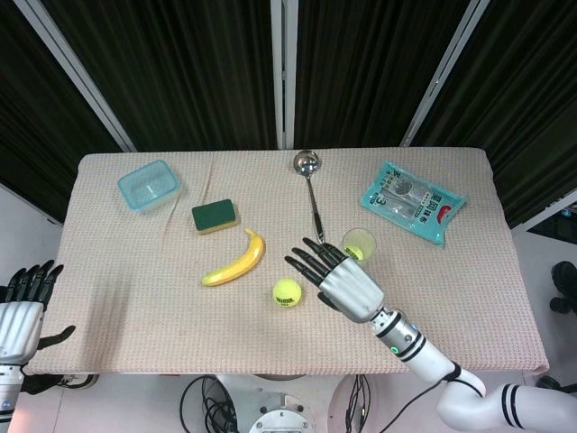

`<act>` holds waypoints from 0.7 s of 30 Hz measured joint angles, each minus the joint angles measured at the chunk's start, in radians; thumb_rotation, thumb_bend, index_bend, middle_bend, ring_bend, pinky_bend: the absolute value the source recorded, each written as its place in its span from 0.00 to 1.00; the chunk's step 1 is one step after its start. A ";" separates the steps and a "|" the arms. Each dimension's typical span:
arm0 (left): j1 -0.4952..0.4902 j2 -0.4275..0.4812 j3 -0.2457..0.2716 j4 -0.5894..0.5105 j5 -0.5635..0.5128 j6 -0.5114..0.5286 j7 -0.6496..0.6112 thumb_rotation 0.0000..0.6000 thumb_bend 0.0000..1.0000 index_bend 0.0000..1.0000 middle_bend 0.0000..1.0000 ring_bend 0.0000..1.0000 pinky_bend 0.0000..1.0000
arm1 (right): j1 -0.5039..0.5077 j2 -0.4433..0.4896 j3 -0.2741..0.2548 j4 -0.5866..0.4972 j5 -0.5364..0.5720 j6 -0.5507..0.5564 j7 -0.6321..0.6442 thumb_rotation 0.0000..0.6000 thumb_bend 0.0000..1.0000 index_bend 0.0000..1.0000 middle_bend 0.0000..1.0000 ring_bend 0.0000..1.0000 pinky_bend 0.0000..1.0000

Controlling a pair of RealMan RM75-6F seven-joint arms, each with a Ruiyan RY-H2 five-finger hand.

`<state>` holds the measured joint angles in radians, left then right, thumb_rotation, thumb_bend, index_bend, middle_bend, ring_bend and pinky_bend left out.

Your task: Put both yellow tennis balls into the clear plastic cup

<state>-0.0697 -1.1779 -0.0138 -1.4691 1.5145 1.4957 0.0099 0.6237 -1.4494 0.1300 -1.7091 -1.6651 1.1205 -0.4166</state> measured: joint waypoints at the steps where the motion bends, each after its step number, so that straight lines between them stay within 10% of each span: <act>1: 0.002 0.000 0.001 0.001 0.001 0.003 -0.002 1.00 0.00 0.02 0.00 0.00 0.00 | 0.005 -0.010 -0.003 0.006 0.013 -0.019 -0.010 1.00 0.15 0.05 0.11 0.03 0.23; 15: 0.004 -0.006 -0.002 0.018 0.003 0.007 -0.025 1.00 0.00 0.02 0.00 0.00 0.00 | 0.091 -0.179 -0.008 0.144 0.246 -0.222 -0.095 1.00 0.18 0.04 0.13 0.04 0.24; 21: 0.005 -0.005 -0.005 0.026 -0.004 0.004 -0.035 1.00 0.00 0.02 0.00 0.00 0.00 | 0.122 -0.243 0.003 0.208 0.312 -0.253 -0.126 1.00 0.18 0.18 0.20 0.15 0.34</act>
<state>-0.0649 -1.1833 -0.0188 -1.4430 1.5105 1.4997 -0.0246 0.7459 -1.6924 0.1332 -1.5006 -1.3533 0.8671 -0.5425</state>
